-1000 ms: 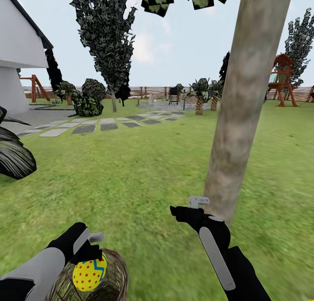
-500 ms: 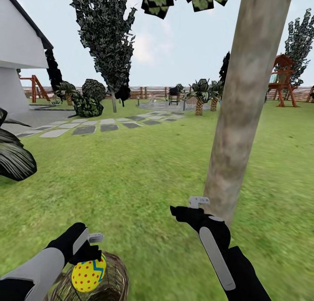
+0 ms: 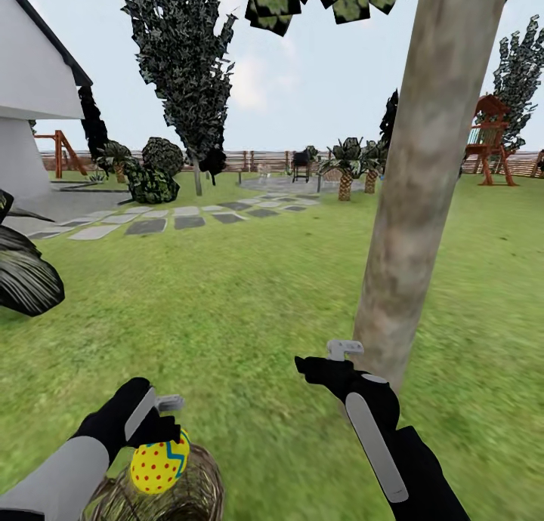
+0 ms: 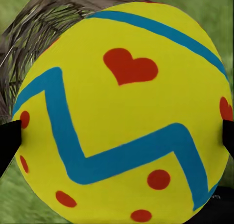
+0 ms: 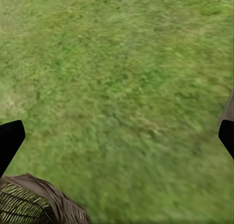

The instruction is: Take the three Easter eggs out of the wicker basket on the lawn in the garden, then place them on the lawn next to a single tree (choose any tree) so that all three eggs are next to the same tree and none are left in the basket.

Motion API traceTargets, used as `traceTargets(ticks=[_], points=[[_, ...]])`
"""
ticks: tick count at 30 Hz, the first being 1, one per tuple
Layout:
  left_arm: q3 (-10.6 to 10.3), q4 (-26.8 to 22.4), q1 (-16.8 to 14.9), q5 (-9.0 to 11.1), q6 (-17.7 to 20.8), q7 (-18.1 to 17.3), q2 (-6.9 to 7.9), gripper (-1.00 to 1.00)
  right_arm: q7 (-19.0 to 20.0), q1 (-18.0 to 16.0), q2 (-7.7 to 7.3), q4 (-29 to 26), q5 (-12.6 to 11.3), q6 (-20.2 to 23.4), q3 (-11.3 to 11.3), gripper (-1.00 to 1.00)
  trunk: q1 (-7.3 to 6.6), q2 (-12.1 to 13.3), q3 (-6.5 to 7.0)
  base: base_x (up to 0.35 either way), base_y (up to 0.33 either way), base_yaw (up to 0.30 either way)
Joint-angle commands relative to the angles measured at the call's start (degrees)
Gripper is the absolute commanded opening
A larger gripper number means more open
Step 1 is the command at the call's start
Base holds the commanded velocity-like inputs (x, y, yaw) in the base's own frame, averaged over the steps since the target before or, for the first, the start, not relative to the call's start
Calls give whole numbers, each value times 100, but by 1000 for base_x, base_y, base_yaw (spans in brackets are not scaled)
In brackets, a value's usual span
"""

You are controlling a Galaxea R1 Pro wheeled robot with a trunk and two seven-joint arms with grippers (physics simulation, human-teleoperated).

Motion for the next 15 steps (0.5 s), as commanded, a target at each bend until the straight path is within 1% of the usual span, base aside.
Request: traceTargets(ticks=[1, 3, 5, 15], points=[[-29, -374, 150, 42, 45, 49, 9, -100, -59, -5, 0, -6, -60, 12, 4, 100, -23, 38, 12, 0, 0, 0], [-14, -812, 349, 35, 45, 50, 10, -100, -59, -5, 0, -6, -60, 12, 7, 100, -67, 119, 48, 0, 0, 0], [-6, -999, 433, 32, 45, 51, 11, -100, -59, -5, 0, -6, -61, 12, 11, 100, -111, 199, 84, 0, 0, 0], [6, -1373, 494, 30, 45, 51, 19, -100, -59, -5, 0, 1, -52, 12, 7, 100, -330, 600, 263, 0, 0, 0]])
